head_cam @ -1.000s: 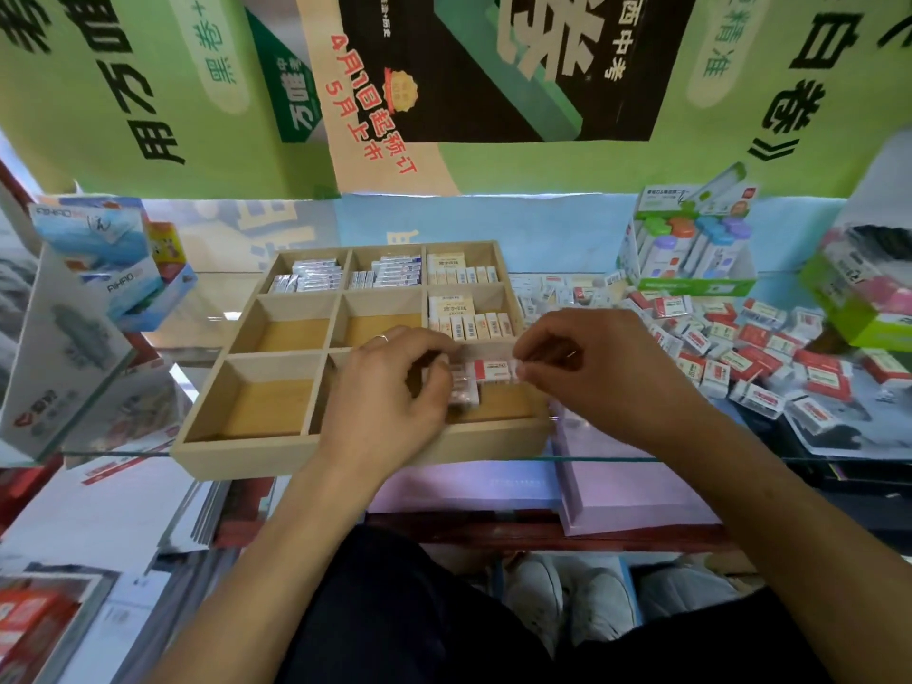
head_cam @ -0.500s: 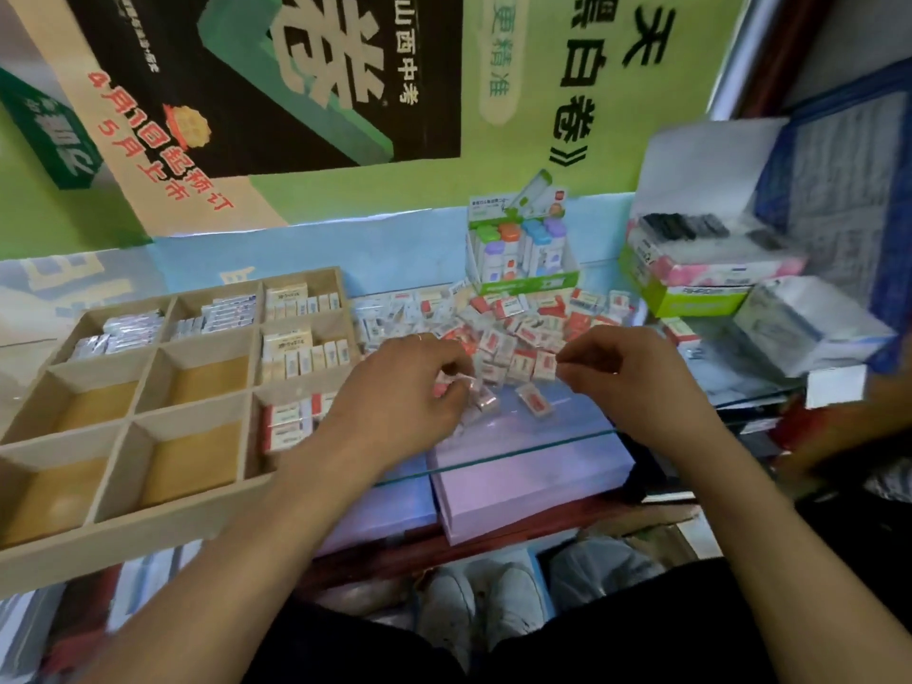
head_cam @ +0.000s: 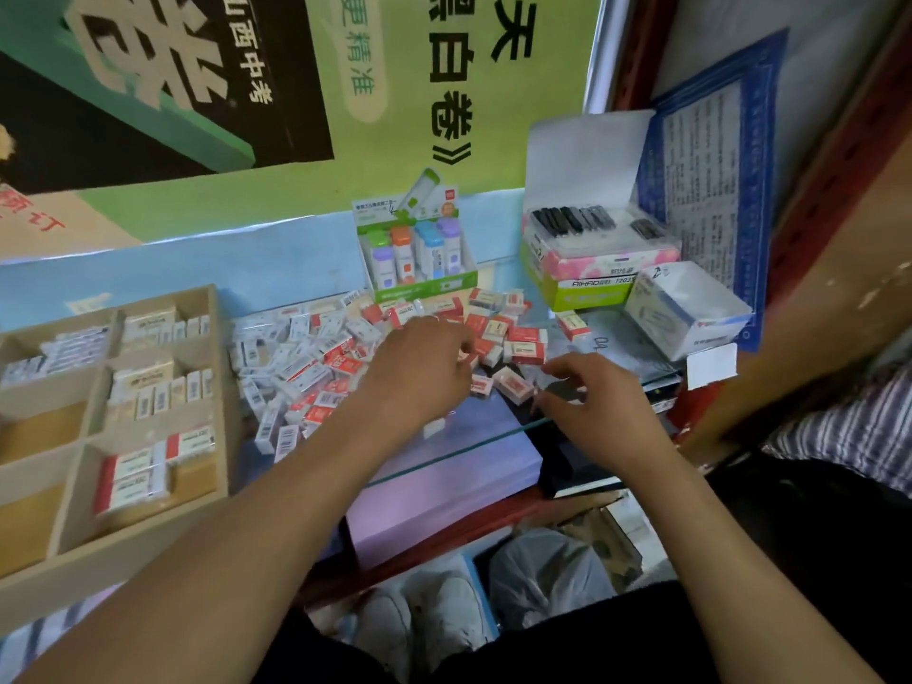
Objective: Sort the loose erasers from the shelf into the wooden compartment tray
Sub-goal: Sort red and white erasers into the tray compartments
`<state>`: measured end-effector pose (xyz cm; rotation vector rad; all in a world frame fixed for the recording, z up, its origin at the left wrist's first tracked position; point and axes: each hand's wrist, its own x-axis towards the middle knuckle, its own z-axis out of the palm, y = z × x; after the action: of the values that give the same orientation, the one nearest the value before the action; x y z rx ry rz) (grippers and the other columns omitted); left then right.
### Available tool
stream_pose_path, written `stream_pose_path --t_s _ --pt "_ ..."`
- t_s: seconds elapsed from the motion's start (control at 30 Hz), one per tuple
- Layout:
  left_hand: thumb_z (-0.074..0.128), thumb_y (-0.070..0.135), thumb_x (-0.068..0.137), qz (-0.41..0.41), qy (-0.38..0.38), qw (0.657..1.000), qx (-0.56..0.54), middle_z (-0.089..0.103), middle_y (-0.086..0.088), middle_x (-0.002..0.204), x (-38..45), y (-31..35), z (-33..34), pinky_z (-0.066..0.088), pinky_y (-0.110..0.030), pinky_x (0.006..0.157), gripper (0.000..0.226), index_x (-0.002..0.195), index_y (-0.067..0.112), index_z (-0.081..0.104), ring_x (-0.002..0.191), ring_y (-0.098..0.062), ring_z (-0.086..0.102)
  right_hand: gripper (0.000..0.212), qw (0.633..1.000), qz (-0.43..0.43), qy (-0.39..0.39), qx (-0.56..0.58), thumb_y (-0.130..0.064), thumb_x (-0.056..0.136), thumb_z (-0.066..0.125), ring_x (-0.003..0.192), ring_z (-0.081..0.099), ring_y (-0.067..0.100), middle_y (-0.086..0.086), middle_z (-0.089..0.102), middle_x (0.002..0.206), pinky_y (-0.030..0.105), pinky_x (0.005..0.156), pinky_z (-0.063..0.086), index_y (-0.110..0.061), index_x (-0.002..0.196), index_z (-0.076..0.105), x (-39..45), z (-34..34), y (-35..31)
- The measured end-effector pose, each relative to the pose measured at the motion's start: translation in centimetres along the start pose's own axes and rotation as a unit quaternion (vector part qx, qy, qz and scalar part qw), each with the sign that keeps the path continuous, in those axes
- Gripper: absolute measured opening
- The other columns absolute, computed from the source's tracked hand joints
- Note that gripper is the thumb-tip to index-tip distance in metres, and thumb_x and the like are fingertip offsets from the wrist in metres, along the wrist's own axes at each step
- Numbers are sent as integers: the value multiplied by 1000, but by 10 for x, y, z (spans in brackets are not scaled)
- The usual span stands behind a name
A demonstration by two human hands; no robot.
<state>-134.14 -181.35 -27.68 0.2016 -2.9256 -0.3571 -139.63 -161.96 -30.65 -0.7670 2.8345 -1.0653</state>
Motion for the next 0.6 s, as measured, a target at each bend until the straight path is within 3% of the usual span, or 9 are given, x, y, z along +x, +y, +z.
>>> stream_pose_path --t_s 0.1,0.2,0.33,0.5,0.6 --pt "59 32 87 -43 -7 998 34 66 -5 103 16 1 6 41 -30 68 21 103 21 65 95 -27 60 31 1000 -9 11 18 -22 90 65 93 57 13 5 61 114 20 80 42 -16 120 63 0 -1 5" --pt "66 40 82 -76 -12 996 43 65 -4 92 27 4 10 40 -28 63 25 94 19 65 87 -26 61 32 1000 -13 3 -7 -17 92 59 100 57 20 8 57 121 27 81 44 -17 125 59 15 0 -2" --pt "67 28 74 -94 10 996 7 65 -5 82 34 8 17 43 -28 59 16 84 16 64 80 -27 64 42 998 -24 -21 -60 -12 86 60 113 54 29 11 53 126 39 91 48 -18 128 58 53 5 -13" --pt "79 39 71 -102 58 987 -111 64 0 100 27 -1 21 46 -30 71 37 100 23 62 93 -21 59 32 996 -35 -56 -56 -19 79 68 100 59 26 8 61 108 32 80 49 -22 110 67 66 10 -2" --pt "83 27 69 -86 80 969 -217 57 7 101 19 -5 9 42 -24 72 46 110 23 60 92 -12 55 33 997 -30 -43 -58 -31 78 73 101 55 26 8 58 109 33 81 49 -21 109 65 64 5 8"
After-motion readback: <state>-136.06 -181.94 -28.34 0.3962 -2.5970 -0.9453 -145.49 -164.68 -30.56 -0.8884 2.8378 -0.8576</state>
